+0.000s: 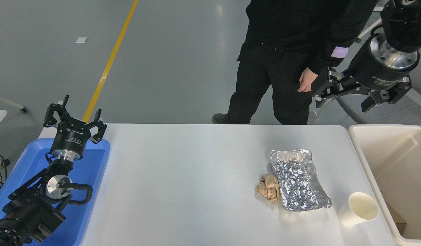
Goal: Pick up paper cup place in dustbin
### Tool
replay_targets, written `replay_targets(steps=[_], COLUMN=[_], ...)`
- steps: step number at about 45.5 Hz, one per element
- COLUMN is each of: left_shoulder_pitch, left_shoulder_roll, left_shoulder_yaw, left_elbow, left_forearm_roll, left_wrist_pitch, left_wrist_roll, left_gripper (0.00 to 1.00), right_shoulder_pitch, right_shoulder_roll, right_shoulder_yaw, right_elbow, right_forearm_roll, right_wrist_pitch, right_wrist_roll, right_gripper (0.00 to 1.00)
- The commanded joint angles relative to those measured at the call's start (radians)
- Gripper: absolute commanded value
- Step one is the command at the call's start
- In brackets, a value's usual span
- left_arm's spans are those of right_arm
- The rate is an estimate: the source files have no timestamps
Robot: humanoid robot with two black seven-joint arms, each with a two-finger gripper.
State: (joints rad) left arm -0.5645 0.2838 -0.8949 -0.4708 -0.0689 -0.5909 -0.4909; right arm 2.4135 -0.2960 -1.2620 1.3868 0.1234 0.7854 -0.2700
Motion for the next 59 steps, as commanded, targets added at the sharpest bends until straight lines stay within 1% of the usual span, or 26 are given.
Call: replay_targets(steps=[1, 34, 59], left_shoulder_pitch=[0.000, -0.003, -0.003], left_shoulder_roll=[0.000, 0.000, 0.000], left_shoulder_yaw=[0.001, 0.002, 0.002], left_elbow=[0.000, 0.000, 0.001], left_forearm_roll=[0.001, 0.001, 0.000], left_wrist_pitch=[0.000, 0.002, 0.002], left_wrist_roll=[0.000, 0.000, 0.000], left_gripper=[0.99, 0.99, 0.99], right_shoulder_pitch=[-0.005, 0.010, -0.040], right_shoulder_roll=[0.000, 0.000, -0.002], right_shoulder_yaw=[0.000, 0.003, 0.010], right_elbow=[0.000, 0.000, 0.003], right_forearm_roll=[0.001, 0.001, 0.002], right_wrist_pitch=[0.000, 0.000, 0.000], right_wrist_roll=[0.000, 0.000, 0.000], right_gripper=[1.00, 1.00, 1.00])
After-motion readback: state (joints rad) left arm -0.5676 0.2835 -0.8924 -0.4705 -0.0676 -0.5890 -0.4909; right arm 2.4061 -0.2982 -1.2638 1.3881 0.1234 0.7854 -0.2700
